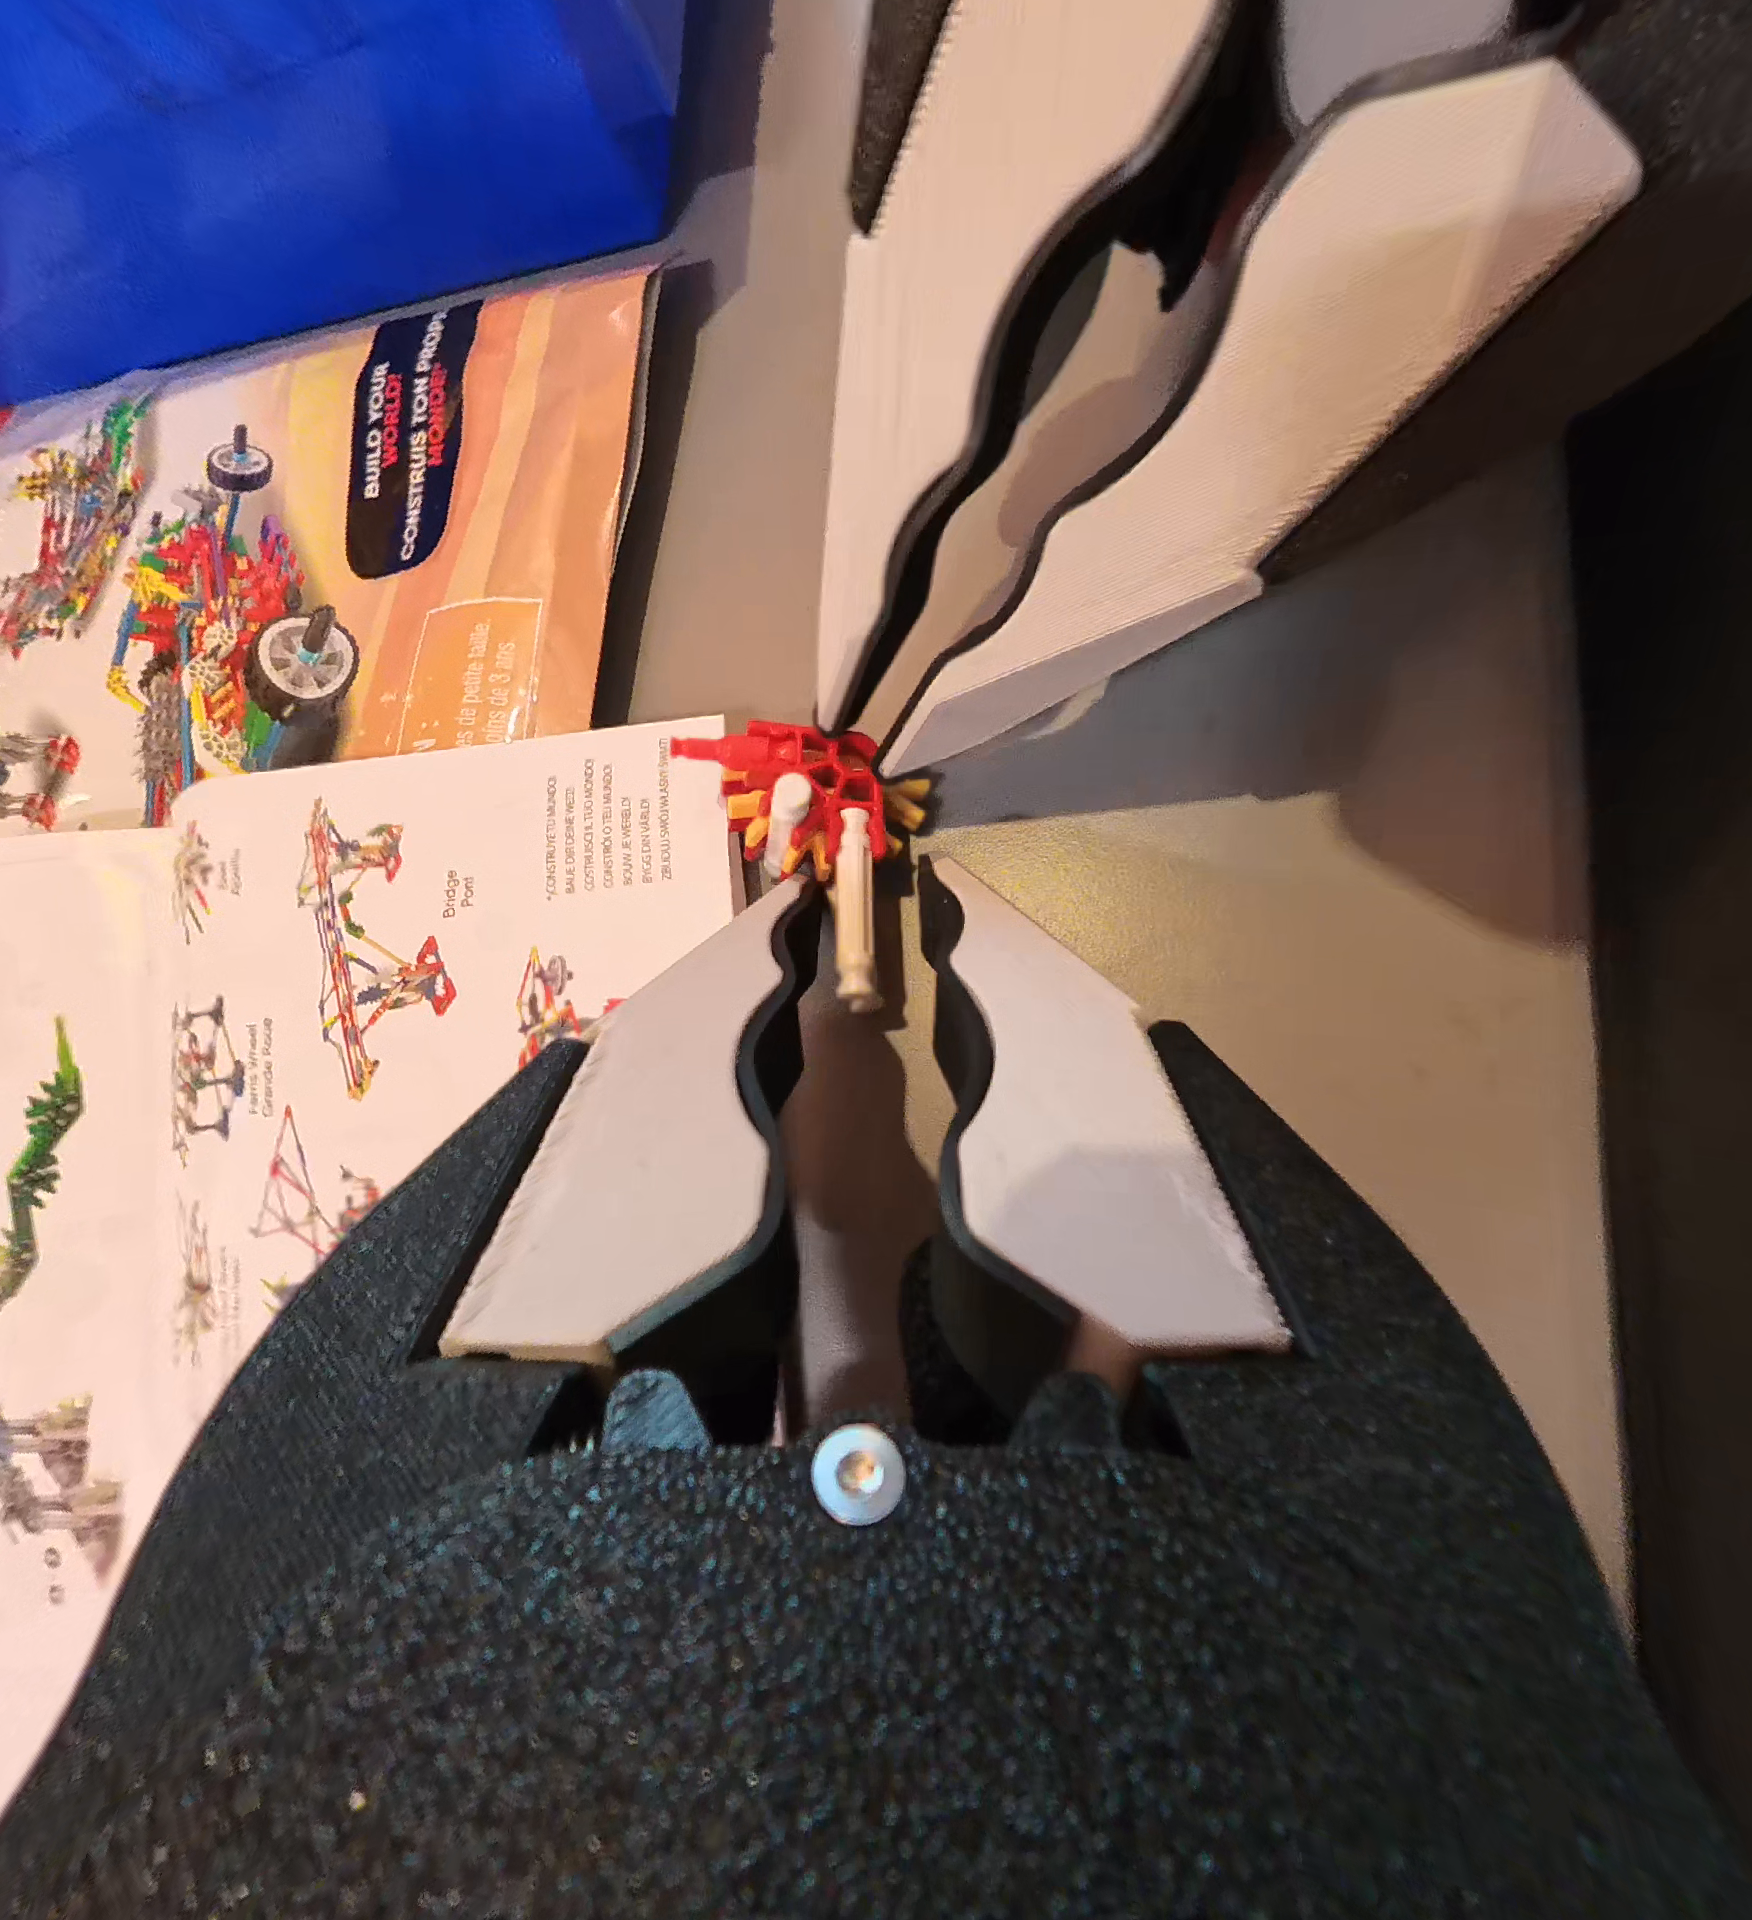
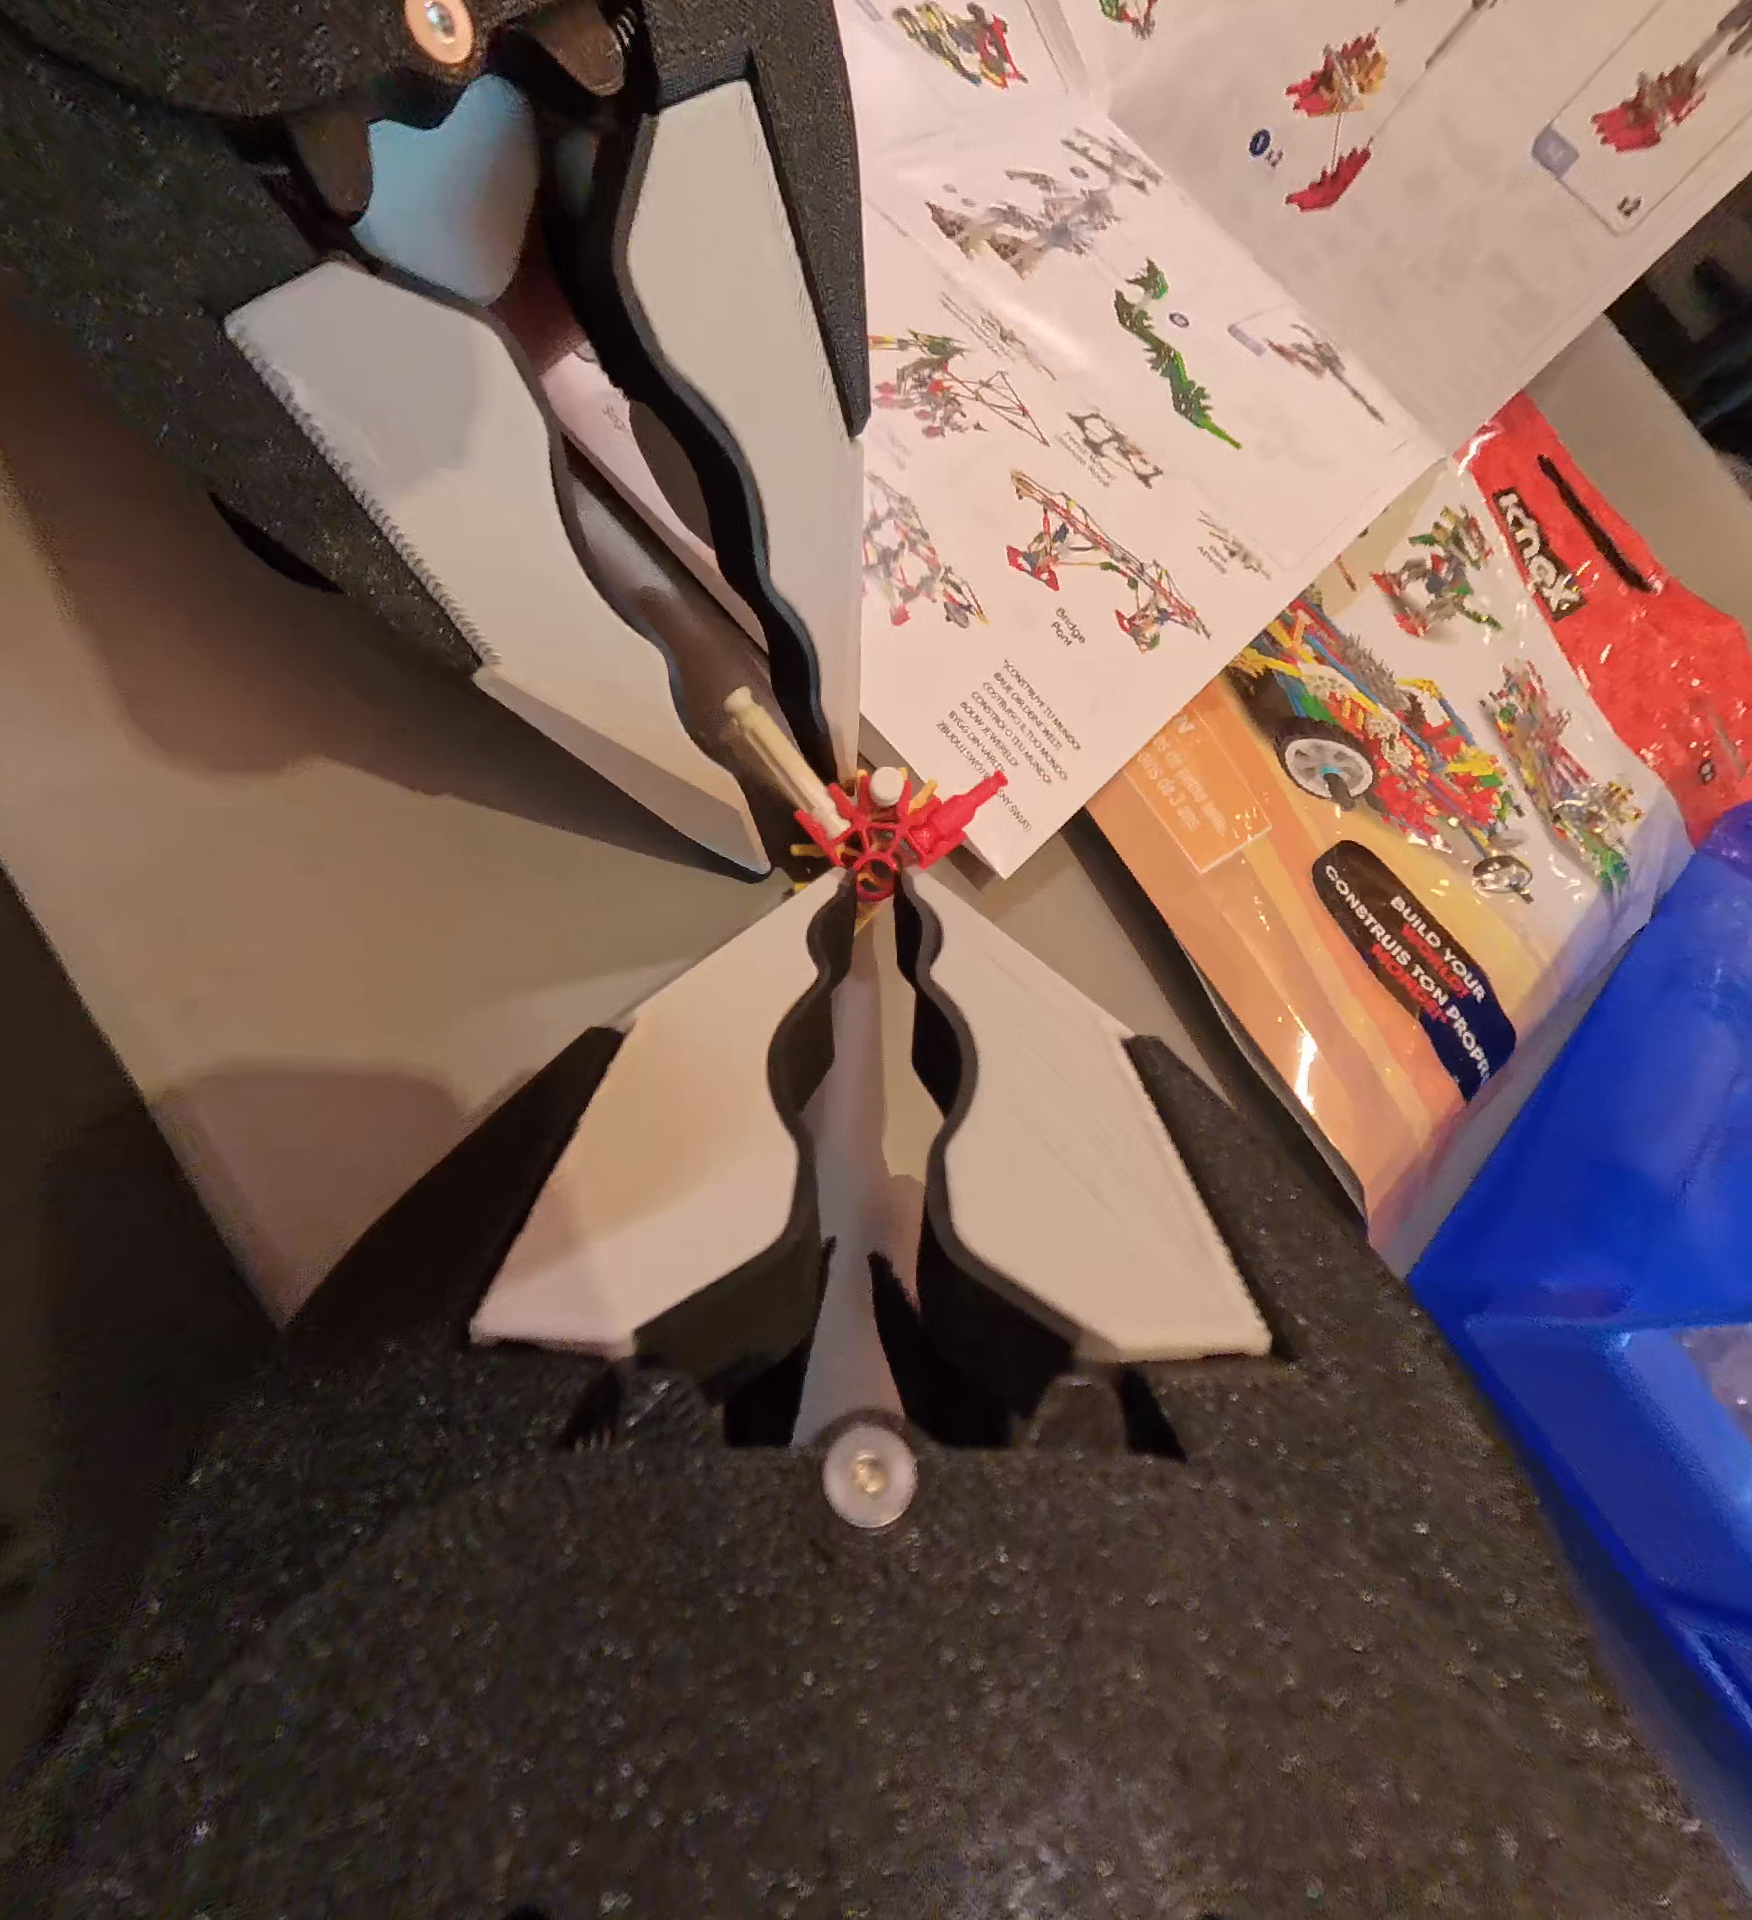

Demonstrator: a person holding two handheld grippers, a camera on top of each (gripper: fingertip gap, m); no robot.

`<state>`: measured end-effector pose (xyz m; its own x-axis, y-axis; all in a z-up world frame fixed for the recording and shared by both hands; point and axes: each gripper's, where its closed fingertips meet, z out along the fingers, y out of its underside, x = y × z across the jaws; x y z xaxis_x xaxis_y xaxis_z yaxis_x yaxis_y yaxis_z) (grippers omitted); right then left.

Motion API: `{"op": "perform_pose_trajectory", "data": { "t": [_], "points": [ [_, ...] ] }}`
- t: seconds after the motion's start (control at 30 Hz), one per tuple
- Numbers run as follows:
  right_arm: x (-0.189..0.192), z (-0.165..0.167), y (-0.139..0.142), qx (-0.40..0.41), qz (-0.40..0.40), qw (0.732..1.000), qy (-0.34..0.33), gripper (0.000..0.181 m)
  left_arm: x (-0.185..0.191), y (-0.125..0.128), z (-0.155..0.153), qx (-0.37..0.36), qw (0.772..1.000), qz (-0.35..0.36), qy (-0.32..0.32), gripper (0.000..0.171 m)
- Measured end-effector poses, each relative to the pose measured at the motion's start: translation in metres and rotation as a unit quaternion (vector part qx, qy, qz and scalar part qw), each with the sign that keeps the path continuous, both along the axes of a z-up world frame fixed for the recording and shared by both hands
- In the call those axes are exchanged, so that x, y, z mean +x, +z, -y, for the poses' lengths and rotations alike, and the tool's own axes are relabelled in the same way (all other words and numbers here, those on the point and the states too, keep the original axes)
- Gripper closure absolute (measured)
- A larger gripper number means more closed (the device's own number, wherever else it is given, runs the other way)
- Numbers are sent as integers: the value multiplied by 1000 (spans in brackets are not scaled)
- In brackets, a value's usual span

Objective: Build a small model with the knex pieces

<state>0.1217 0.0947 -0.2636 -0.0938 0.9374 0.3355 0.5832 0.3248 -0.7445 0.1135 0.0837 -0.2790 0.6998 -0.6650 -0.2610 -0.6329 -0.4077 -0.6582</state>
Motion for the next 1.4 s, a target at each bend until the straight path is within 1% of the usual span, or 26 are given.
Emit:
{"op": "perform_pose_trajectory", "data": {
  "t": [0.03, 0.13, 0.23, 0.3, 0.37, 0.43, 0.47, 0.5, 0.53, 0.63, 0.73, 0.8, 1.03, 1.1, 1.17, 1.27, 1.33, 1.4],
  "points": [
    [0, 0, 0, -1, -1, 1000, 1, 176, 0, 0, 1, -3, 1000, 10, 5, 157],
    [-2, -2, 0, -3, -2, 1000, 3, 181, -1, 1, 1, 9, 1000, -10, 12, 154],
    [-5, 0, 1, -3, -4, 1000, 8, 181, -7, 5, 4, 22, 999, -15, 25, 144],
    [-6, 1, 1, -2, -5, 1000, 8, 181, -7, 6, 6, 26, 999, -15, 25, 143],
    [-5, 1, 3, -7, -14, 1000, 8, 181, -7, 6, 8, 21, 999, -10, 23, 138],
    [-1, 0, 7, -21, -24, 999, 5, 176, -13, 14, 6, 35, 999, -16, 28, 139],
    [0, -1, 8, -30, -27, 999, 3, 173, -11, 21, 6, 40, 999, 3, 27, 138],
    [2, -1, 7, -37, -25, 999, 5, 172, -9, 27, 4, 48, 998, 12, 27, 139],
    [3, -2, 6, -40, -19, 999, 7, 171, -8, 29, 4, 52, 998, 4, 28, 140],
    [4, -2, 2, -42, -5, 999, 16, 170, 3, 22, 4, 40, 999, -5, 22, 144],
    [2, 1, -3, -24, 10, 999, 30, 169, 1, 17, 0, 49, 998, -32, 35, 148],
    [0, 2, -5, -14, 16, 999, 34, 170, 0, 17, -1, 48, 998, -25, 46, 154],
    [-6, 3, -4, 7, 10, 999, 37, 174, -4, 18, -4, 56, 996, -22, 72, 157],
    [-7, 5, -3, 10, 7, 999, 41, 175, -7, 20, -4, 65, 995, -24, 75, 163],
    [-8, 6, -3, 13, 6, 999, 42, 175, -8, 20, -3, 59, 995, -10, 77, 163],
    [-10, 7, -3, 19, 6, 999, 41, 175, -11, 20, -3, 64, 995, -11, 82, 163],
    [-11, 7, -3, 21, 3, 999, 40, 175, -12, 20, -3, 65, 994, 0, 84, 164],
    [-12, 9, 0, 21, -6, 999, 42, 176, -14, 24, -3, 73, 993, 14, 88, 168]
  ]
}}
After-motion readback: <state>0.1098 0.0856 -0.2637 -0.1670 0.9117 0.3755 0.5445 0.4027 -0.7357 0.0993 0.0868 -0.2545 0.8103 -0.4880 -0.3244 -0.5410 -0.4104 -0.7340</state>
